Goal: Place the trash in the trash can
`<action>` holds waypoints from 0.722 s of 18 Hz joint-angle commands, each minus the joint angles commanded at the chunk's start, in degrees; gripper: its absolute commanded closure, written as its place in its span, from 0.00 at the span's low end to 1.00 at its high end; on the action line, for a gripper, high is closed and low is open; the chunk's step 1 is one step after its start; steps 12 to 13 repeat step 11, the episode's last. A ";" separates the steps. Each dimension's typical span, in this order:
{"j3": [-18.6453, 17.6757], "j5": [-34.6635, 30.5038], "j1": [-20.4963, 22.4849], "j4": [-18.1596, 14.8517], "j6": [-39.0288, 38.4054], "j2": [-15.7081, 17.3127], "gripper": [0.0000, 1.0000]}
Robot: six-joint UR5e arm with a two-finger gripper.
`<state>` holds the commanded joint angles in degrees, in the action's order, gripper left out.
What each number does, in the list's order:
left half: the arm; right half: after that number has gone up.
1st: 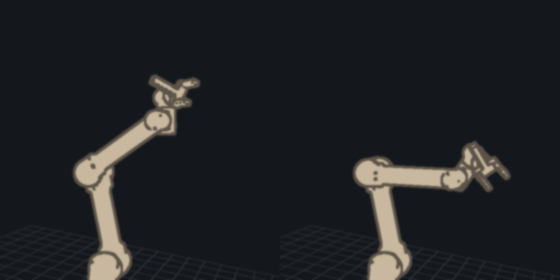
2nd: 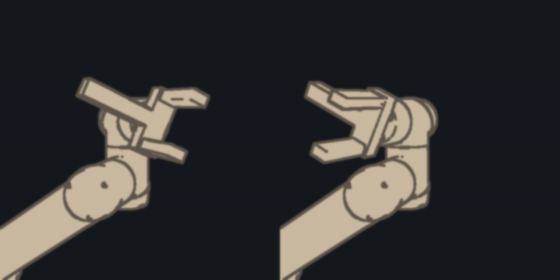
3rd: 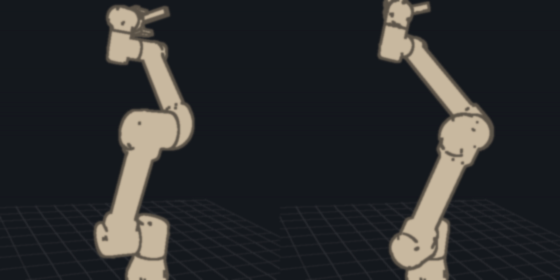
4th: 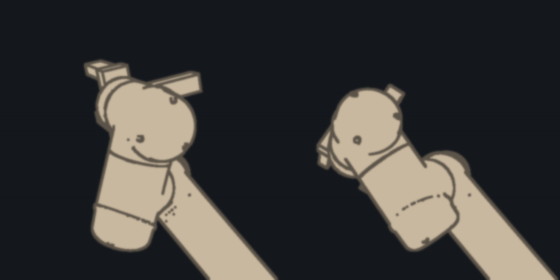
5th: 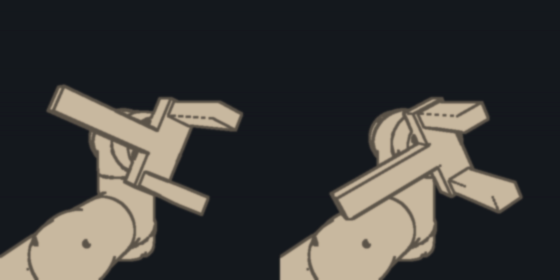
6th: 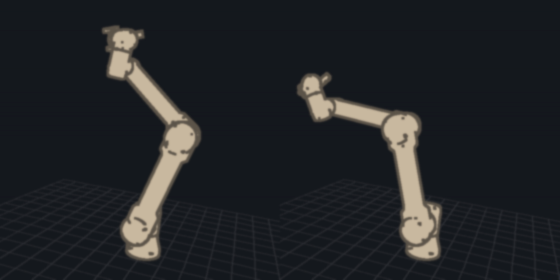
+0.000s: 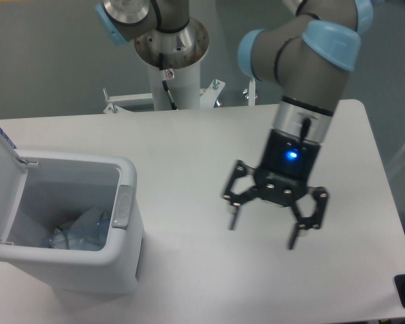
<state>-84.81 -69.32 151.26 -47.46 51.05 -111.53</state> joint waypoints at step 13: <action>-3.61 -18.21 0.97 -2.81 18.99 -1.67 0.00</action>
